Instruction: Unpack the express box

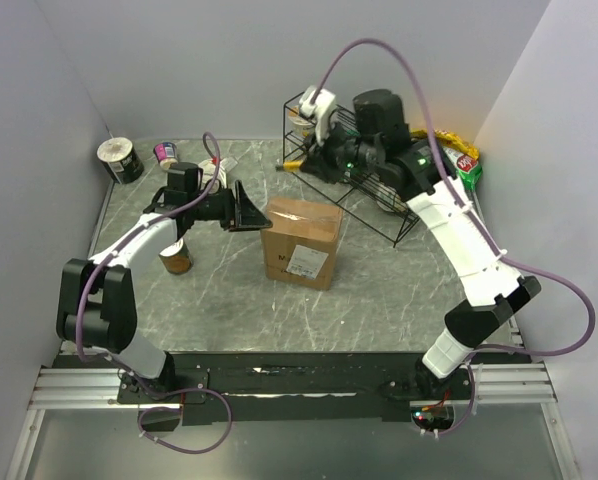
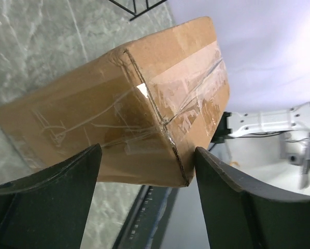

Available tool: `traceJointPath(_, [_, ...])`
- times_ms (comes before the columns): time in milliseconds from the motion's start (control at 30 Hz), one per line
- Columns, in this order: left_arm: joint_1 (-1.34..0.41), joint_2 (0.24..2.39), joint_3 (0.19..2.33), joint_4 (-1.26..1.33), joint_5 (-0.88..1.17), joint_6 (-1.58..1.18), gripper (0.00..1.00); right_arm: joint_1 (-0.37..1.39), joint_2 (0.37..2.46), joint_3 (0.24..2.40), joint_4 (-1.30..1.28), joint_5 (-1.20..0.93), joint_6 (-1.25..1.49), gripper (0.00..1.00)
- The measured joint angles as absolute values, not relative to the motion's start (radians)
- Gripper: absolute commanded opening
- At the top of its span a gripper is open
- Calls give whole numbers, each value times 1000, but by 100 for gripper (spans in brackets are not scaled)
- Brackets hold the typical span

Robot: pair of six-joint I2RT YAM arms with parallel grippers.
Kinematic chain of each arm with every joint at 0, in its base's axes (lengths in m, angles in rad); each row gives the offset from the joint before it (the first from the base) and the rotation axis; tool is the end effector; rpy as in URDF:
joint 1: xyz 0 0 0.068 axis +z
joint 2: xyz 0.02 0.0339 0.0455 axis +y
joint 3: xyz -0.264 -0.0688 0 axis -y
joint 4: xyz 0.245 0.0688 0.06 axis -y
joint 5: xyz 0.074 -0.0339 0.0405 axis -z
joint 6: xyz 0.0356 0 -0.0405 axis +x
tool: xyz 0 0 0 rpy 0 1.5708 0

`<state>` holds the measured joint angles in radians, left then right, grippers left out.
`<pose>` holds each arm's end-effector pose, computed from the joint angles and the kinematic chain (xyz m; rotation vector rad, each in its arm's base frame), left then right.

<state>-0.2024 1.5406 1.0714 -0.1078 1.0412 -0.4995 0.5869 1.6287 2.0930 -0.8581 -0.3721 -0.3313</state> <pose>0.3218 -0.0974 0.2699 0.3332 2.1624 -1.5144 0.2646 0.1916 0.4993 -1.0885 1.6467 0.5322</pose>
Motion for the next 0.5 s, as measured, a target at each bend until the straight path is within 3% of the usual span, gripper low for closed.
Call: traceJointPath(500, [-203, 1615, 1126, -157, 1095, -535, 63, 688, 1660, 2043, -970, -329, -402, 0])
